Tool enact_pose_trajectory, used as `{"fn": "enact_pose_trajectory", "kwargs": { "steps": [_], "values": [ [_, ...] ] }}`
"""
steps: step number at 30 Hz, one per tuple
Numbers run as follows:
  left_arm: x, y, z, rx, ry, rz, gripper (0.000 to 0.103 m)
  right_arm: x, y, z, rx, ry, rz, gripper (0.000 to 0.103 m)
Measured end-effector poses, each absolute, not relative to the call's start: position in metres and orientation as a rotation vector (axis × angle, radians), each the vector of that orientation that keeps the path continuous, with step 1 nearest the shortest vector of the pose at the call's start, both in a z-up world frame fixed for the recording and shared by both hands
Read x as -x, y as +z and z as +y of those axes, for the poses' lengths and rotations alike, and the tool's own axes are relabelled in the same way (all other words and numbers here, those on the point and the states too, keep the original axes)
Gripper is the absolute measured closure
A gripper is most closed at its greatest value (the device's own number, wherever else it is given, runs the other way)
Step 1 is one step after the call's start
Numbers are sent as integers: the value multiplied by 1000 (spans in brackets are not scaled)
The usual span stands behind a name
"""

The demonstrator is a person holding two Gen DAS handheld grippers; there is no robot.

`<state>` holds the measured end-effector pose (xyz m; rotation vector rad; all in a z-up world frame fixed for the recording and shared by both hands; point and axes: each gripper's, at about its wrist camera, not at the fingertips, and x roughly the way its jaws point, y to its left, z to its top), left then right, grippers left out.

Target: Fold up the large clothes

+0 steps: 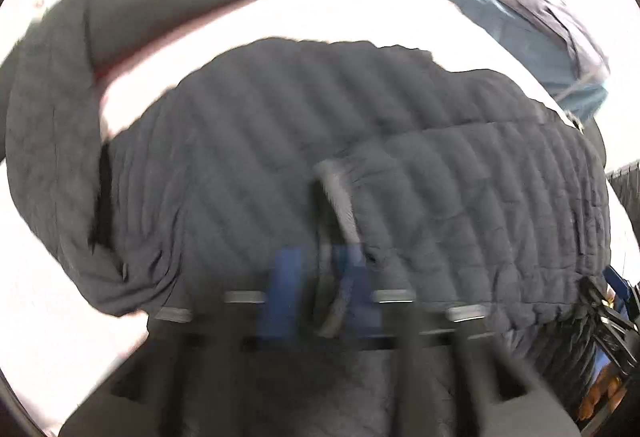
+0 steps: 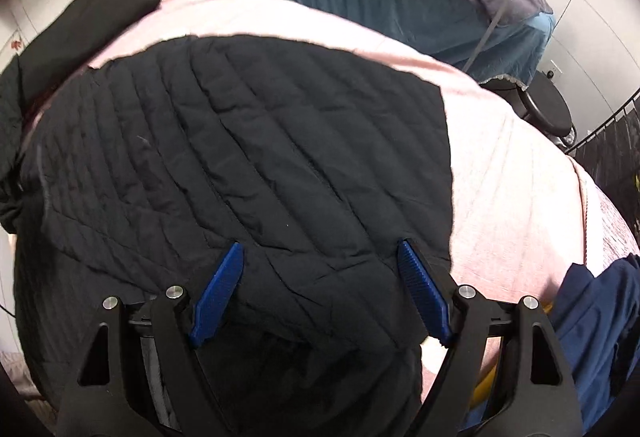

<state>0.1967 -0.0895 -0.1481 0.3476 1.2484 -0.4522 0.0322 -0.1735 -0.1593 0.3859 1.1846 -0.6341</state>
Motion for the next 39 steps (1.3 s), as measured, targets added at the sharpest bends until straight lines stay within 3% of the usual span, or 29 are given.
{"fn": "enact_pose_trajectory", "kwargs": {
  "steps": [1,3,6,9,19,27,39],
  "values": [
    [-191,-146,-100,-383,-451,1212,21,-35,-166,-176,-390,-638,1208,22],
    [-178,-149,-121,-435,-528,1152,17,-37,-178,-179,-405,-633,1240,20],
    [-163,-183,-144,-575,-525,1205,16,-42,-187,-183,-405,-644,1255,16],
    [-161,-208,-149,-603,-477,1226,6,-48,-197,-183,-369,-636,1306,14],
    [-177,-228,-166,-504,-505,1321,5,-59,-201,-194,-385,-653,1383,11],
    [-184,-211,-124,-458,-481,1380,5,-45,-164,-176,-474,-637,1326,11],
    [-198,-160,-19,-384,-367,1258,6,-39,-148,-123,-773,-499,1242,11]
  ]
}}
